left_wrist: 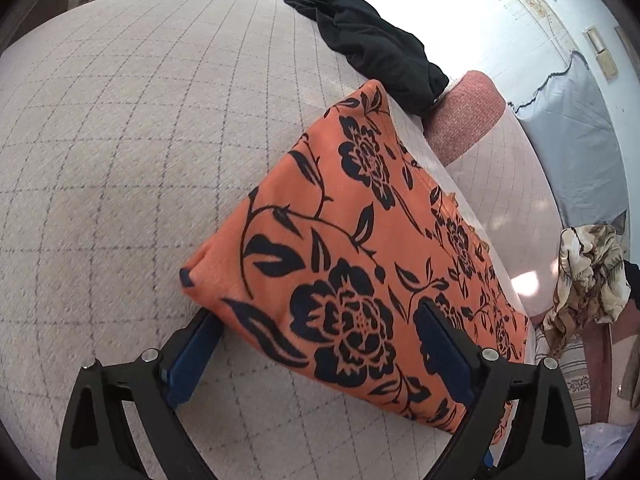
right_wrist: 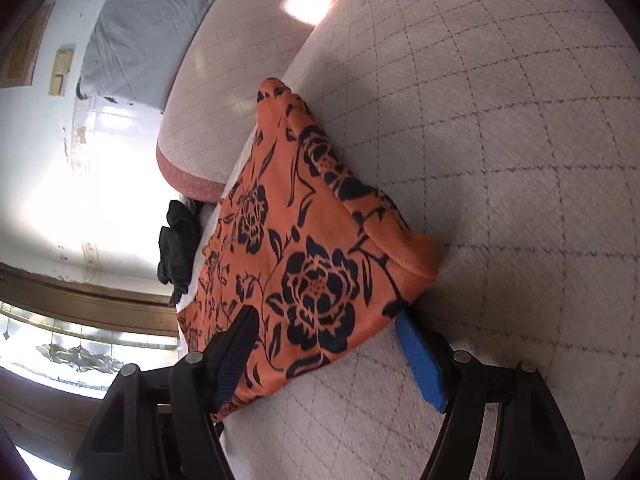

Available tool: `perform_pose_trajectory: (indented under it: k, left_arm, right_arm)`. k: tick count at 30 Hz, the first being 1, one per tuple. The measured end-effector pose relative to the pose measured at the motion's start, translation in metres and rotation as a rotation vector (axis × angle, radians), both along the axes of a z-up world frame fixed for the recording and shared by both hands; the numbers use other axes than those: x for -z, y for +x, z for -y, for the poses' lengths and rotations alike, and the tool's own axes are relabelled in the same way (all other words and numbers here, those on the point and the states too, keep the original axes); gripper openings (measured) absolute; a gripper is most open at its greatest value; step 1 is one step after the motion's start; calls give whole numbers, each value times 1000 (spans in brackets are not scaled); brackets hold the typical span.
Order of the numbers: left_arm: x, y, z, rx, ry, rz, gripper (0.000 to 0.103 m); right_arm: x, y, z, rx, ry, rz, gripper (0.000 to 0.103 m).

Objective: Fold small clothes

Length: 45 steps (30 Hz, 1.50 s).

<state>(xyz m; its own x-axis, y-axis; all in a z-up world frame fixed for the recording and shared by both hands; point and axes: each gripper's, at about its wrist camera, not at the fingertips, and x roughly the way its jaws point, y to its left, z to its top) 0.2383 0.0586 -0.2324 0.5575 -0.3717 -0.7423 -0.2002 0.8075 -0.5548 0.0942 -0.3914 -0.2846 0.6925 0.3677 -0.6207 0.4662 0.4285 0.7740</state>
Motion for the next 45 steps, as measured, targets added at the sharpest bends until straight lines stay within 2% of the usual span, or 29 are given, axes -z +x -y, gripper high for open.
perform_pose_trajectory:
  k: [3,5,7,8,9,10,11,12,13,14,16,17,18,20,23,25,27,31,35,40,45]
  left_arm:
    - [3,5,-3,-58,-56,46,96]
    - [4,10,-3,-73,-95,70,95]
    - [7,14,-2,-79,-139,78,76]
    - [10,17,0,-70,-160,63,56]
    - [13,21,1,-63,-162,45,49]
    - [14,22,1,-61,-155,43,46]
    - [14,22,1,-63,-146,48,41]
    - [13,23,1,-63,-139,50,38]
    - [12,23,2,-62,-135,55,37]
    - [11,22,3,-60,-134,61,37]
    - [8,23,5,-66,-128,66,37]
    - [10,24,5,-74,-131,58,41]
    - [13,26,5,-78,-147,46,51]
    - [16,24,3,-86,-188,60,58]
    - [16,22,4,-82,-183,72,62]
    - [15,22,5,-82,-167,82,56]
    - [13,22,5,-86,-127,80,27]
    - [11,22,2,-80,-125,82,24]
    - [-5,15,6,-35,-62,128,20]
    - [-38,-4,15,43,33,205,19]
    - [-53,-34,10,105,50,202,19]
  right_arm:
    - [3,6,3,83,-6,55,75]
    - [2,13,2,106,-46,88,75]
    - [0,21,1,113,-79,110,75]
    - [-1,26,1,112,-85,120,75]
    - [-1,29,2,109,-86,121,74]
    - [-1,33,1,109,-89,118,72]
    - [-1,36,2,107,-91,119,63]
    - [0,41,1,96,-97,111,45]
    - [3,45,1,81,-109,88,34]
    - [5,48,1,75,-118,66,28]
    - [5,50,-2,80,-135,64,27]
    - [1,52,-4,75,-163,62,27]
    - [-3,53,-7,68,-196,67,27]
    - [-7,59,-13,59,-234,65,27]
    - [2,62,-12,62,-196,52,29]
    - [2,62,-12,61,-202,59,29]
    - [-5,64,-17,44,-255,68,26]
    - [-32,65,-35,11,-395,121,22]
    - [-50,61,-47,-1,-461,160,21]
    - [-65,48,-51,-14,-482,176,21]
    - [-92,18,-46,-6,-494,204,20]
